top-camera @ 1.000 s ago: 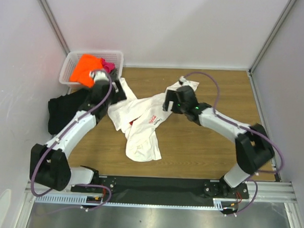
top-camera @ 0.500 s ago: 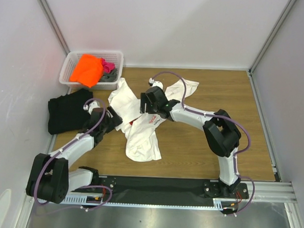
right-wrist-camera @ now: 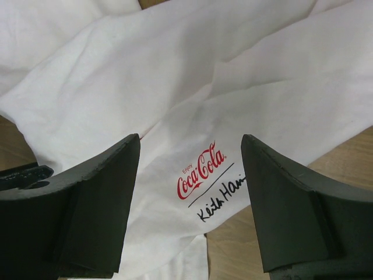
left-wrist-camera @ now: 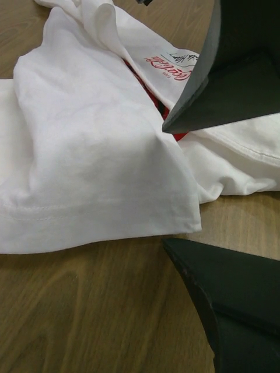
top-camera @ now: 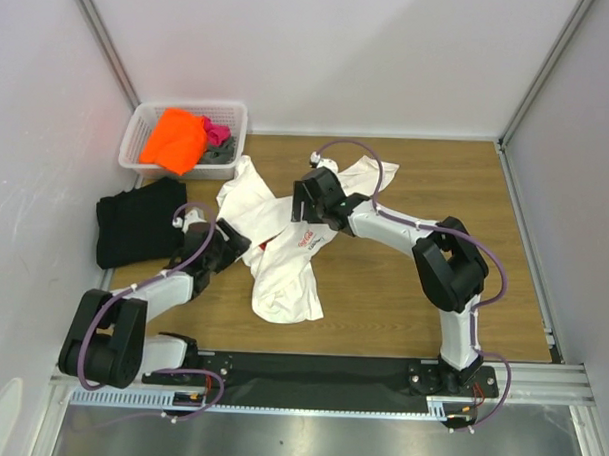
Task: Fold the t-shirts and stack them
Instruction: Flatten the tshirt out
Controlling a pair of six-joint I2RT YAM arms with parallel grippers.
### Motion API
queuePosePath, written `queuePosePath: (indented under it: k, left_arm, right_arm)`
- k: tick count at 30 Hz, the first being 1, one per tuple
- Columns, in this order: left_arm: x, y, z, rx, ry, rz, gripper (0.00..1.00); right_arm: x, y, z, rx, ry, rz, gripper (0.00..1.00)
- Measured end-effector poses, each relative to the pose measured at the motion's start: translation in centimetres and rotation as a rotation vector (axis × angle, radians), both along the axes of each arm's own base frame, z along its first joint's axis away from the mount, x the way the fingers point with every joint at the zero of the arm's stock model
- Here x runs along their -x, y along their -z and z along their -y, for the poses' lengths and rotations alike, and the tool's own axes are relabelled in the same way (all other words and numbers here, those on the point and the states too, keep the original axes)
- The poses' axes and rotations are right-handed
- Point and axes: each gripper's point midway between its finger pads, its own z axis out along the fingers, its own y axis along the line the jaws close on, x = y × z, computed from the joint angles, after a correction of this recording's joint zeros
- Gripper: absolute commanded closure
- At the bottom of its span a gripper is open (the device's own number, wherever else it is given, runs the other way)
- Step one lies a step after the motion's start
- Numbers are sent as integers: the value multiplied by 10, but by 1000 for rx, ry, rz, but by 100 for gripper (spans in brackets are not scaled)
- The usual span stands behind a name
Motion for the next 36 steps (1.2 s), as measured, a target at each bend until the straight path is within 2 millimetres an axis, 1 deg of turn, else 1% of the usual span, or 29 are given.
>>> queuePosePath:
  k: [1, 2, 3, 6, 7, 9, 10, 13, 16, 18, 24, 26, 29, 32, 34, 36]
  left_arm:
    - [-1, 0, 1, 3, 1, 1, 32]
    - [-1, 1, 1, 7, 1, 2, 36]
    - [-2, 0, 2, 10, 1, 4, 49]
    - [-4, -1, 2, 18, -2, 10, 72]
    - [-4, -1, 2, 21, -4, 12, 85]
    - [-5, -2, 2, 20, -8, 14, 97]
    - [-5, -2, 2, 19, -9, 15, 100]
    - [-7, -3, -1, 8, -19, 16, 100]
    - [-9, -10, -4, -1, -33, 30, 100]
    - [-12, -18, -6, -11, -42, 50, 100]
    - [-32, -50, -8, -37, -53, 119, 100]
    - [-34, -53, -9, -41, -57, 128, 100]
    - [-33, -51, -11, -48, -65, 120, 100]
    - [-32, -50, -12, -51, -68, 115, 96]
    - [-30, -47, -13, -56, -68, 108, 79]
    - [-28, -45, -14, -65, -68, 100, 69]
  right_arm:
    - [-1, -1, 1, -3, 3, 3, 25]
    - [-3, -3, 2, -6, 6, 5, 25]
    - [-3, -4, 3, -8, 6, 5, 26]
    - [-1, -4, 0, -15, -5, 1, 28]
    - [0, -4, -2, -19, -12, -2, 28]
    - [4, -5, -7, -28, -28, -4, 32]
    - [5, -5, -10, -34, -38, -7, 32]
    - [12, -7, -19, -50, -68, -10, 32]
    - [22, -5, -30, -56, -104, -21, 33]
    - [29, -1, -37, -57, -129, -34, 33]
    - [47, 7, -53, -47, -201, -51, 32]
    - [48, 8, -61, -43, -219, -48, 33]
    - [43, 11, -73, -47, -231, -43, 33]
    - [40, 19, -80, -35, -235, -52, 33]
    - [39, 25, -82, -27, -236, -61, 34]
    - [38, 29, -83, -20, -234, -66, 34]
